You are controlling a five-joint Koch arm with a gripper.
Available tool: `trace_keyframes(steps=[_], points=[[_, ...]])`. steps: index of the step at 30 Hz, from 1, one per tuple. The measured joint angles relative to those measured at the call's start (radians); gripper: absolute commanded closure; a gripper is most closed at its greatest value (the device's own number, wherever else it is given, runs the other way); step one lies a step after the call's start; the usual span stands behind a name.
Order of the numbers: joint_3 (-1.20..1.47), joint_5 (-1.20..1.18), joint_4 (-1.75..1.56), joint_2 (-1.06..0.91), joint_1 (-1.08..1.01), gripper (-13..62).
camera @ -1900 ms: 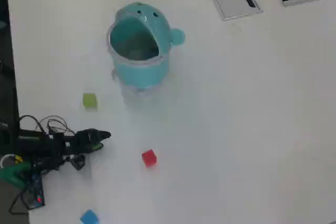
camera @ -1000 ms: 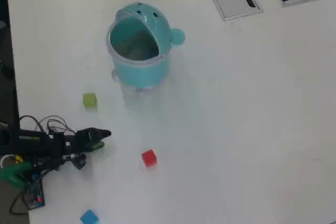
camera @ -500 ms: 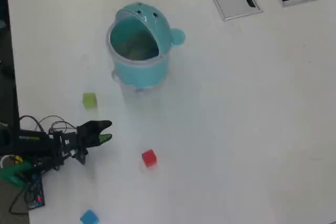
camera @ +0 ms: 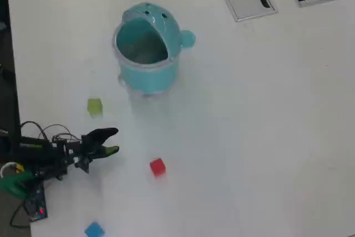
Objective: Grasp RGB lego blocks and put them in the bin one by one.
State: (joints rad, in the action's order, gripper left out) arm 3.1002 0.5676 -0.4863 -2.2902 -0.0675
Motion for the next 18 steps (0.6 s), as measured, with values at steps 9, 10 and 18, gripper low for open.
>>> trace_keyframes(steps=[9, 10, 18], points=[[0.0, 0.508, -0.094, 0.0, -0.143, 16.3], [0.0, 0.532, -0.107, 0.0, -0.152, 16.3], [-0.003, 0.699, -0.193, 0.002, -0.249, 16.4]])
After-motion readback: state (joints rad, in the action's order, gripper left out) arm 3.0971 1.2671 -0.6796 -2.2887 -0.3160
